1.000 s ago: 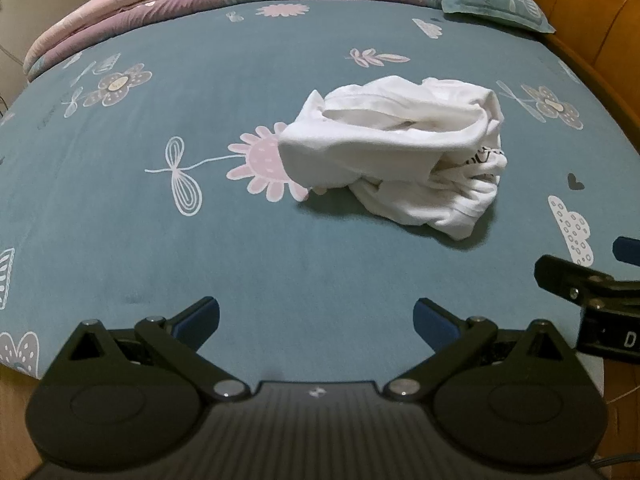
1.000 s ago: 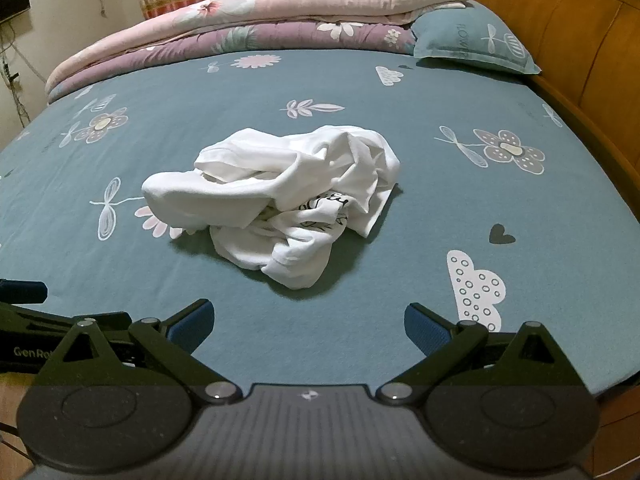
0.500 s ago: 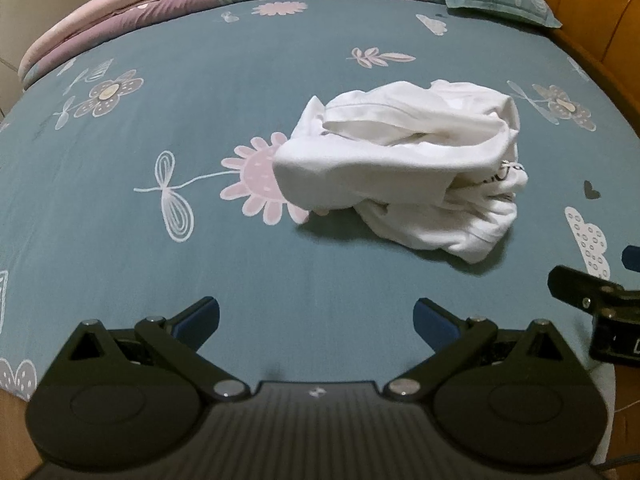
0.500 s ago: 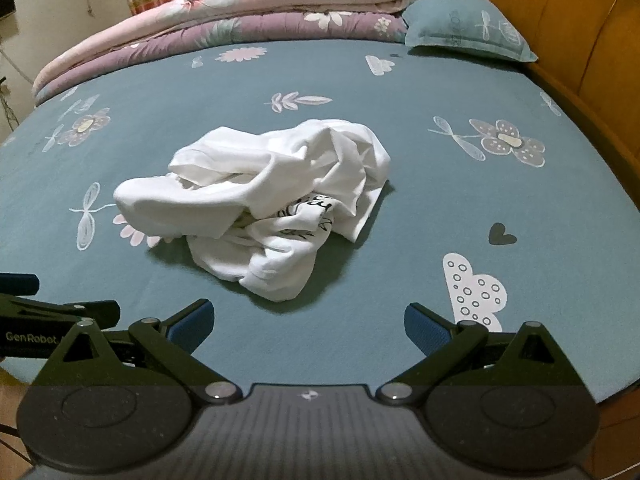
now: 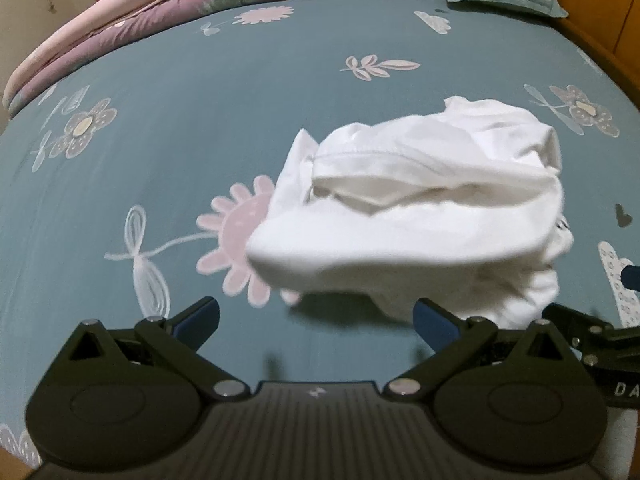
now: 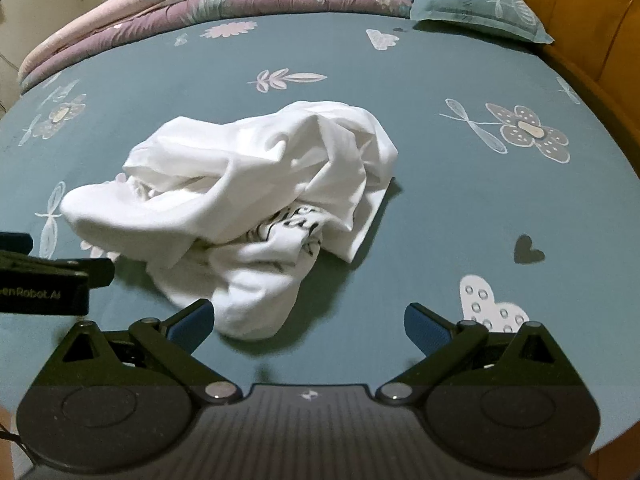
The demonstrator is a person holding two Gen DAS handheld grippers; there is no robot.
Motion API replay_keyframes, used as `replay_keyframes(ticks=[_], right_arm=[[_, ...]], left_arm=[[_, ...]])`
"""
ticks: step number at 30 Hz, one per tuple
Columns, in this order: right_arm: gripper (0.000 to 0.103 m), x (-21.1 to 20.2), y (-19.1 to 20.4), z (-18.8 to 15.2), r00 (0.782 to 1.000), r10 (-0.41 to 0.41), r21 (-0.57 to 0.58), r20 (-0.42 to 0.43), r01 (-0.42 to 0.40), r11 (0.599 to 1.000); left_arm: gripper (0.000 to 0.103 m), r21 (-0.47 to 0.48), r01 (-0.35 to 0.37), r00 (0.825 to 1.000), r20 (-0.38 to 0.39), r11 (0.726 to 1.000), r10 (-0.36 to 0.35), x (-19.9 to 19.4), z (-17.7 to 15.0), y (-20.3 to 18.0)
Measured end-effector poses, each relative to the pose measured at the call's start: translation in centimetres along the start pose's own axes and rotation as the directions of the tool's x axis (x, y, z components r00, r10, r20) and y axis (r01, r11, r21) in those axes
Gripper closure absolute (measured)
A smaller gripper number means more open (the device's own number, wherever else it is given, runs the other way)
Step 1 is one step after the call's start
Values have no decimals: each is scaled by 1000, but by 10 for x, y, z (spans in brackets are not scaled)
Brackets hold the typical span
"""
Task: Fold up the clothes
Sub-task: 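Move the right gripper into the crumpled white T-shirt while the left gripper approaches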
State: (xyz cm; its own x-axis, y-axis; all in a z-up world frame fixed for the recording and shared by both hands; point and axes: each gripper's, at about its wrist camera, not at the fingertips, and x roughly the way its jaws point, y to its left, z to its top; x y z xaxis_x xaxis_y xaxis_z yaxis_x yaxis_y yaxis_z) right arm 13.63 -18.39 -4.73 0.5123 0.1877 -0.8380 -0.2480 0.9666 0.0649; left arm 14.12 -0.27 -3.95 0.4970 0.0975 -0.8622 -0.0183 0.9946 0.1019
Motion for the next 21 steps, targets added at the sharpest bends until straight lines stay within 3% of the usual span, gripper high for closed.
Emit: replay_keyframes(ticks=[11, 21], right_arm=[[0, 47, 9, 32, 997, 58, -102, 41, -53, 993], [0, 92, 4, 26, 993, 116, -113, -28, -118, 987]], left_arm=[[0, 67, -3, 1000, -4, 998, 3, 51, 30, -7], [0, 53, 134, 990, 43, 990, -136, 67, 18, 13]])
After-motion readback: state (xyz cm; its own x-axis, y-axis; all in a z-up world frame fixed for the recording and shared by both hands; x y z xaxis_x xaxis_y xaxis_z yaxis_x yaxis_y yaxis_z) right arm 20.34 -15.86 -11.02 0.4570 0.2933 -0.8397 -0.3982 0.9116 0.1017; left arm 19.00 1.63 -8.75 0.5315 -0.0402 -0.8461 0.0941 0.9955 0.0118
